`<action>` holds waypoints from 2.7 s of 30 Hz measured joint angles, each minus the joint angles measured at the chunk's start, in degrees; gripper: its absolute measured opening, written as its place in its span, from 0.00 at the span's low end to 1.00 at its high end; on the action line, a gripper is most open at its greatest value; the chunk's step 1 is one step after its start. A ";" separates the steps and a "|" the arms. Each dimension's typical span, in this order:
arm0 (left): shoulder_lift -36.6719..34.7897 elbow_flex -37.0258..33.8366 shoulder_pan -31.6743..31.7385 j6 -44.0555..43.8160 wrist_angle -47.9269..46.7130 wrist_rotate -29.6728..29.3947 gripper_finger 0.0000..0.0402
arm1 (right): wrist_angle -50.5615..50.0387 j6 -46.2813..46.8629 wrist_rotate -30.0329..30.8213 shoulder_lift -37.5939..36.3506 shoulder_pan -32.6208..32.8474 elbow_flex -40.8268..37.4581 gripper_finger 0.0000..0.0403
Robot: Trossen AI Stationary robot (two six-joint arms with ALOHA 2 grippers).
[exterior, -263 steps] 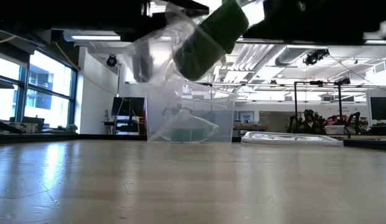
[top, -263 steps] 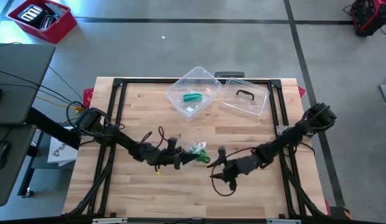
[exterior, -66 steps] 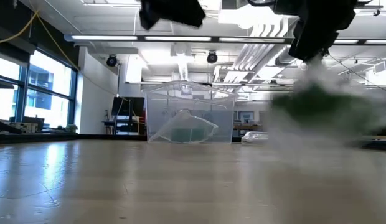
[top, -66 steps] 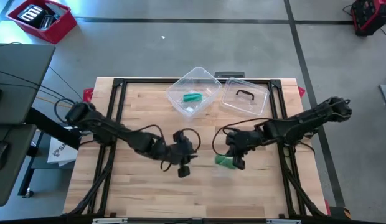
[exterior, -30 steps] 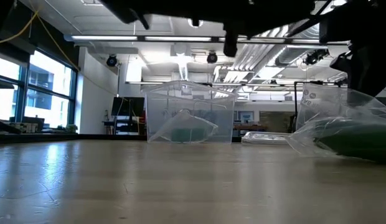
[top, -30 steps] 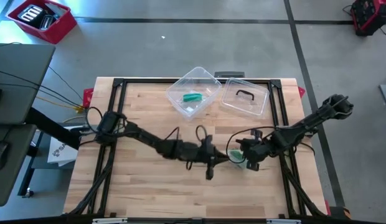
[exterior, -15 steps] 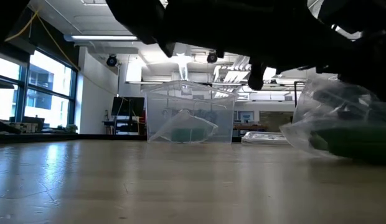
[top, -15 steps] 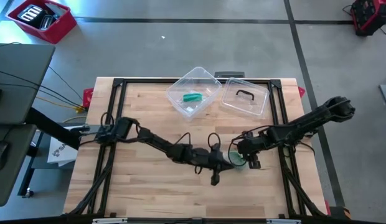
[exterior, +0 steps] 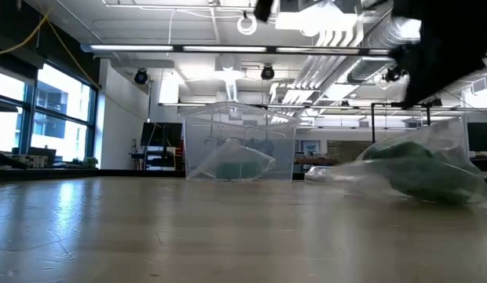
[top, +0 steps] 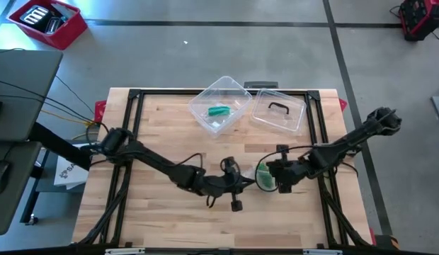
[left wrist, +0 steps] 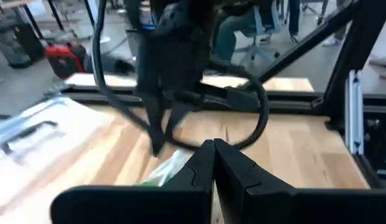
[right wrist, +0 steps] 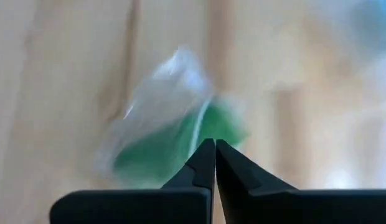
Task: Roll bandage
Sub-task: Put the green bandage into the transparent zip bag
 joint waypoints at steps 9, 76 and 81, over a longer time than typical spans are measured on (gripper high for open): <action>-2.61 0.00 -0.57 -0.04 -1.73 -3.42 0.05 | -9.57 -3.73 28.38 2.40 11.54 13.79 0.00; 23.18 9.03 10.47 -15.43 -9.65 22.03 0.02 | 20.94 33.03 -1.81 -23.51 3.88 -27.13 0.39; 23.18 9.01 10.42 -15.54 -9.51 22.04 0.02 | 24.08 33.64 -0.66 -17.17 3.88 -27.13 0.37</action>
